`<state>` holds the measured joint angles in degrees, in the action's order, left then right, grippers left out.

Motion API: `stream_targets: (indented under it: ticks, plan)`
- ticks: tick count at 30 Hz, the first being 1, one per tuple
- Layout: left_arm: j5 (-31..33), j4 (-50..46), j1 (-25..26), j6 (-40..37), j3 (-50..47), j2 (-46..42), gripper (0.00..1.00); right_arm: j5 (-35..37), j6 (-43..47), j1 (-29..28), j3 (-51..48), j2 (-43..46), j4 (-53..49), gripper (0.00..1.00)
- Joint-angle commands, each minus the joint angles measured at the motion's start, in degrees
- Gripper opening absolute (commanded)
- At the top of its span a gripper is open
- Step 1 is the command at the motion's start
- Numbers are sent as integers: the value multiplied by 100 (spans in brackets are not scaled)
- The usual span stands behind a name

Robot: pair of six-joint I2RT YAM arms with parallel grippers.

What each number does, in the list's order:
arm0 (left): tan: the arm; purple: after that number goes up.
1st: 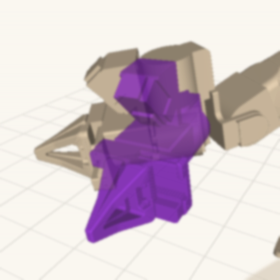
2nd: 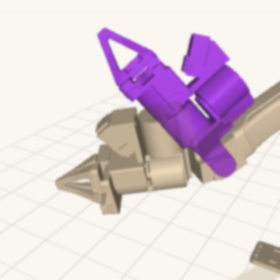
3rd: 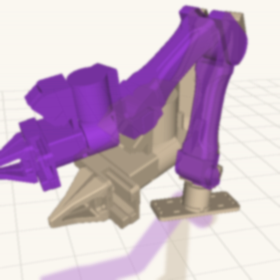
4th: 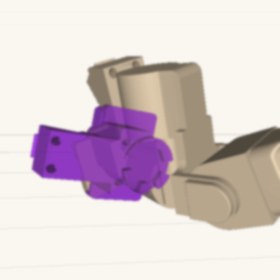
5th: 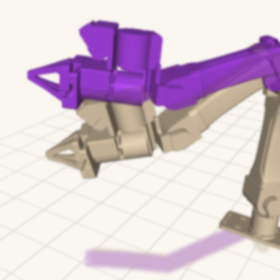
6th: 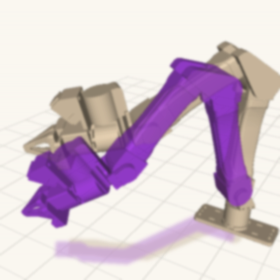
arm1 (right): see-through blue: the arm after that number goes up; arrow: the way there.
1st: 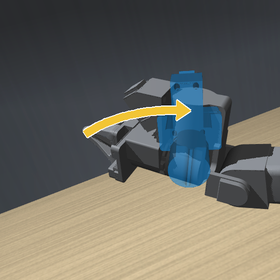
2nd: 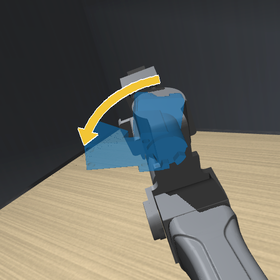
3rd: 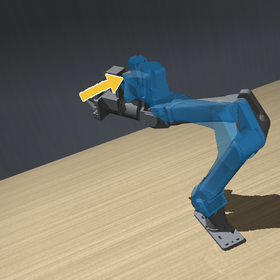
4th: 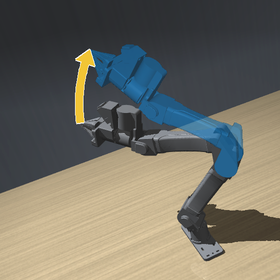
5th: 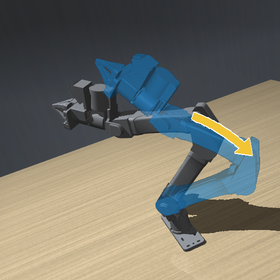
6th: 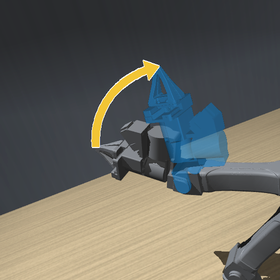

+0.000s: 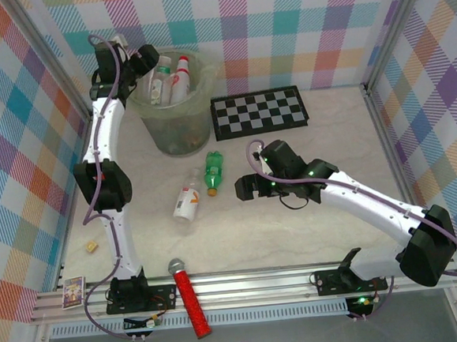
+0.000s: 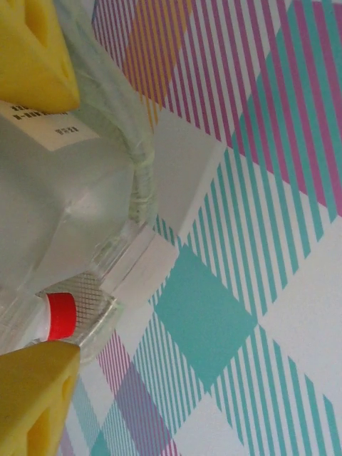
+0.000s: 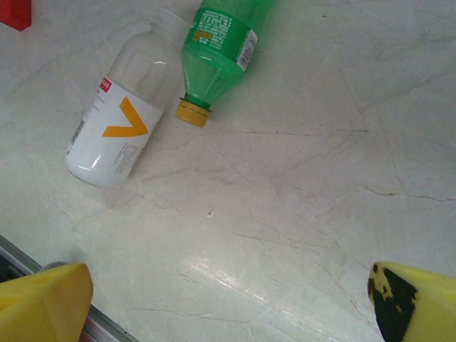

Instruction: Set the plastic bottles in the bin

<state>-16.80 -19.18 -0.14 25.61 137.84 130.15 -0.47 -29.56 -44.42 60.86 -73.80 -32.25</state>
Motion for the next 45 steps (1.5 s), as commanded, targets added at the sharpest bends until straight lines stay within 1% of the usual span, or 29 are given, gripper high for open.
stream_targets:
  ticks: [1, 6, 13, 17, 20, 25, 30, 34, 38, 42, 45]
  plan:
    - [-411, -213, 31, 149, 146, 102, 82, -58, -52, 4, 69, -47, 52, 99]
    - [-698, -504, 164, -170, -5, 15, 77, -85, -72, 8, 72, -115, 57, 98]
    - [-865, -1238, 488, -1098, -168, -228, 74, -129, -94, 4, 84, -163, 87, 99]
    - [-1027, -1515, 528, -1313, -269, -302, 72, -140, -102, 4, 84, -161, 80, 98]
    - [-948, -1462, 533, -1392, -410, -410, 72, -151, -93, 5, 114, -174, 95, 99]
    - [-1031, -1296, 525, -1315, -310, -502, 77, -13, -136, 4, 409, -363, -22, 99]
    - [-1076, -1005, 524, -1255, -319, -913, 83, -31, -407, 4, 611, -691, 78, 99]
    - [-990, -1008, 526, -1375, -358, -1291, 91, 36, -895, -9, 673, -1022, 347, 98]
    - [-682, -1074, 515, -1600, -530, -1783, 97, 126, -1299, -70, 767, -1472, 828, 97]
    - [-201, -1240, 520, -1888, -1029, -2412, 99, 140, -1529, -101, 839, -1960, 1422, 92]
    - [10, -1173, 506, -1898, -1909, -3179, 99, 118, -1548, -101, 1064, -2357, 1590, 86]
